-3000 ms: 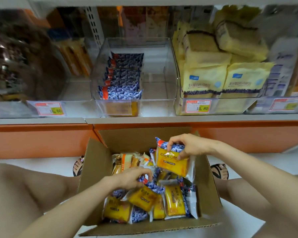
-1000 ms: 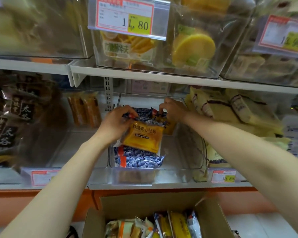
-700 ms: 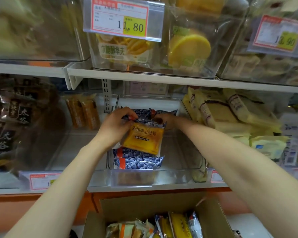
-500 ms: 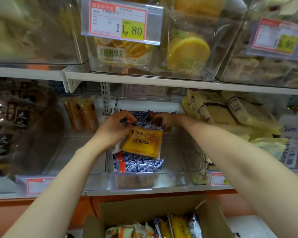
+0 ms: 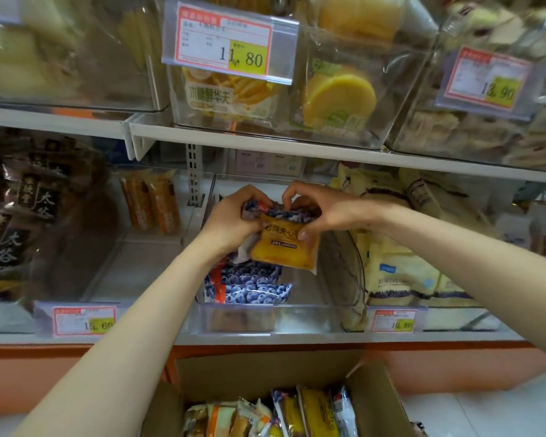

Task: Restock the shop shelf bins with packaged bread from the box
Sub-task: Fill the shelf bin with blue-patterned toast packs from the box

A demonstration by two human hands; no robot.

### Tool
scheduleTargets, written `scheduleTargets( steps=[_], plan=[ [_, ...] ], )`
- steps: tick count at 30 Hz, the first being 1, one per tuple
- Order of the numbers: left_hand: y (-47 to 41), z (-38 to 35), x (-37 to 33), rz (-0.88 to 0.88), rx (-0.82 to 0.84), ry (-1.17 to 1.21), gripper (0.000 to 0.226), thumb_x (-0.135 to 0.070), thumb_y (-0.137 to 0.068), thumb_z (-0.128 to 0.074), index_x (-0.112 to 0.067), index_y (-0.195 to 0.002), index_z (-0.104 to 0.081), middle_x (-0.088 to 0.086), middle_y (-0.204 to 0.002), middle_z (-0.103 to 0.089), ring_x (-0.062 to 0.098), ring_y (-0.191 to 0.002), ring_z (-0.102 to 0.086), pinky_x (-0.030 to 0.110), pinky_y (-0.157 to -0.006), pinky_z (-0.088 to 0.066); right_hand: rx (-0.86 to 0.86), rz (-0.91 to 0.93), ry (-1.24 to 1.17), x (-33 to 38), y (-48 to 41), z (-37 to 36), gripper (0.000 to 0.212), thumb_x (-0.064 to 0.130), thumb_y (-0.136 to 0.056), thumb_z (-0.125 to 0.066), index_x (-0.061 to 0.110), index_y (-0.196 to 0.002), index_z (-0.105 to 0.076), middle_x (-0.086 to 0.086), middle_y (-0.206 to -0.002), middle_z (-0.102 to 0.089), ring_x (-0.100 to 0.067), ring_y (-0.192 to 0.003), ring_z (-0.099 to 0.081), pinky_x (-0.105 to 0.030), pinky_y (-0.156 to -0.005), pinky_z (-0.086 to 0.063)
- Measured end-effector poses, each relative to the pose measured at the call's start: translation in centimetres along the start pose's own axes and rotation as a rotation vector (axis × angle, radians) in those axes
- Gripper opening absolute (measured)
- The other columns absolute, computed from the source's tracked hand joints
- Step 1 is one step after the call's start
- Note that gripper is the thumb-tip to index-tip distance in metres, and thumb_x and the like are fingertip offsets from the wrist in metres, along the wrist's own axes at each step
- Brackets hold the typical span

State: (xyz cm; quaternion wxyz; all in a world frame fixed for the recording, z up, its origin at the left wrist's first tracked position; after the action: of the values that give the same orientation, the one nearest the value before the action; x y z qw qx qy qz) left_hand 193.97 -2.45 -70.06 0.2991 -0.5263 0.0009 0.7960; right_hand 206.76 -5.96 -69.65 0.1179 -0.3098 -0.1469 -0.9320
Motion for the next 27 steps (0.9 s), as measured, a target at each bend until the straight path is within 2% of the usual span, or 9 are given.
scheduleTargets(
  steps=[3,5,9,12,15,17,19,22,27],
  plan=[
    [0.1,-1.3,-0.2,-0.018,0.023,0.045,0.026,-0.001,-0.076,-0.068,-0.017,-0.095,-0.061,-0.006,-0.092,-0.063,0.008,-0.090,-0.058,0.004,-0.070,-0.040,0.012,0.081,0.147,0.7,0.7,-0.3,0.042,0.016,-0.081,-0.073,0.038,-0.103,-0.045,0.016,-0.116,-0.051,-0.010,-0.108,-0.051,-0.019,-0.086,-0.045],
    [0.0,-1.5,-0.3,-0.019,0.026,0.087,0.027,-0.001,-0.076,-0.069,-0.016,-0.097,-0.061,-0.003,-0.095,-0.064,0.010,-0.092,-0.059,0.005,-0.074,-0.041,0.081,0.106,0.173,1.0,1.0,-1.2,0.045,0.012,-0.082,-0.071,0.040,-0.107,-0.047,0.021,-0.116,-0.047,-0.003,-0.105,-0.049,-0.011,-0.085,-0.042],
    [0.0,-1.8,0.3,0.000,0.081,0.117,0.056,-0.011,-0.079,-0.071,-0.028,-0.126,-0.046,0.002,-0.119,-0.058,0.018,-0.110,-0.056,0.030,-0.095,-0.045,0.058,0.068,0.161,-0.3,0.6,-0.7,0.042,0.005,-0.082,-0.069,0.035,-0.107,-0.056,0.017,-0.117,-0.052,-0.005,-0.109,-0.050,-0.013,-0.086,-0.043],
    [0.2,-1.7,2.0,0.043,0.151,-0.248,0.070,-0.028,-0.079,-0.072,-0.028,-0.138,-0.035,0.004,-0.138,-0.045,0.021,-0.125,-0.045,0.036,-0.102,-0.039,-0.096,-0.004,0.155,-2.2,-0.3,2.2,0.041,0.002,-0.080,-0.070,0.035,-0.101,-0.059,0.019,-0.118,-0.052,-0.005,-0.112,-0.048,-0.010,-0.083,-0.040],
    [1.0,-2.0,3.5,0.036,0.301,-0.706,0.063,-0.046,-0.082,-0.064,-0.030,-0.138,-0.038,0.001,-0.146,-0.038,0.022,-0.135,-0.033,0.038,-0.113,-0.024,-0.243,-0.072,0.295,-4.4,-2.1,4.8,0.054,-0.002,-0.077,-0.066,0.048,-0.090,-0.055,0.007,-0.124,-0.055,-0.018,-0.111,-0.055,-0.038,-0.089,-0.051],
    [1.7,-2.6,4.0,-0.003,0.392,-0.889,0.060,-0.053,-0.083,-0.059,-0.031,-0.136,-0.041,-0.001,-0.144,-0.042,0.021,-0.136,-0.031,0.041,-0.117,-0.011,-0.243,-0.143,0.424,-5.8,-3.6,4.9,0.055,-0.002,-0.075,-0.063,0.051,-0.085,-0.051,0.001,-0.125,-0.056,-0.024,-0.103,-0.058,-0.044,-0.082,-0.054],
    [2.2,-2.8,4.2,-0.042,0.408,-0.961,0.058,-0.056,-0.082,-0.057,-0.032,-0.133,-0.045,-0.003,-0.140,-0.047,0.018,-0.135,-0.033,0.040,-0.118,-0.004,-0.198,-0.162,0.473,-6.7,-5.1,4.1,0.053,-0.004,-0.074,-0.064,0.046,-0.090,-0.053,0.001,-0.125,-0.056,-0.023,-0.103,-0.058,-0.039,-0.080,-0.054],
    [2.2,-2.5,4.1,-0.060,0.385,-0.935,0.056,-0.057,-0.081,-0.058,-0.034,-0.131,-0.047,-0.006,-0.139,-0.048,0.016,-0.132,-0.037,0.034,-0.114,-0.011,-0.154,-0.162,0.438,-7.3,-6.8,3.1,0.043,-0.008,-0.071,-0.067,0.025,-0.098,-0.060,0.000,-0.122,-0.057,-0.022,-0.110,-0.054,-0.034,-0.083,-0.048],
    [2.1,-2.3,4.1,-0.083,0.379,-0.900,0.055,-0.058,-0.082,-0.057,-0.035,-0.131,-0.048,-0.008,-0.139,-0.048,0.016,-0.130,-0.040,0.033,-0.110,-0.021,-0.080,-0.170,0.370,-9.1,-8.1,2.8,0.046,-0.007,-0.069,-0.072,0.029,-0.095,-0.059,0.002,-0.121,-0.056,-0.020,-0.116,-0.050,-0.042,-0.093,-0.046]
  ],
)
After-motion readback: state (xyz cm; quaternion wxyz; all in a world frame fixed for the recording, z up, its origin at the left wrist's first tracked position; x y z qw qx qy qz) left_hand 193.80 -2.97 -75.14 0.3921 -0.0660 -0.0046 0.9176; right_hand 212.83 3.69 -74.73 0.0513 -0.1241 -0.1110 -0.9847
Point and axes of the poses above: each hand's wrist, its own y-axis away from the middle knuckle, its own z-axis out of the back of the hand, x = y × z, the point moved 9 cm from there along -y, towards the middle knuckle
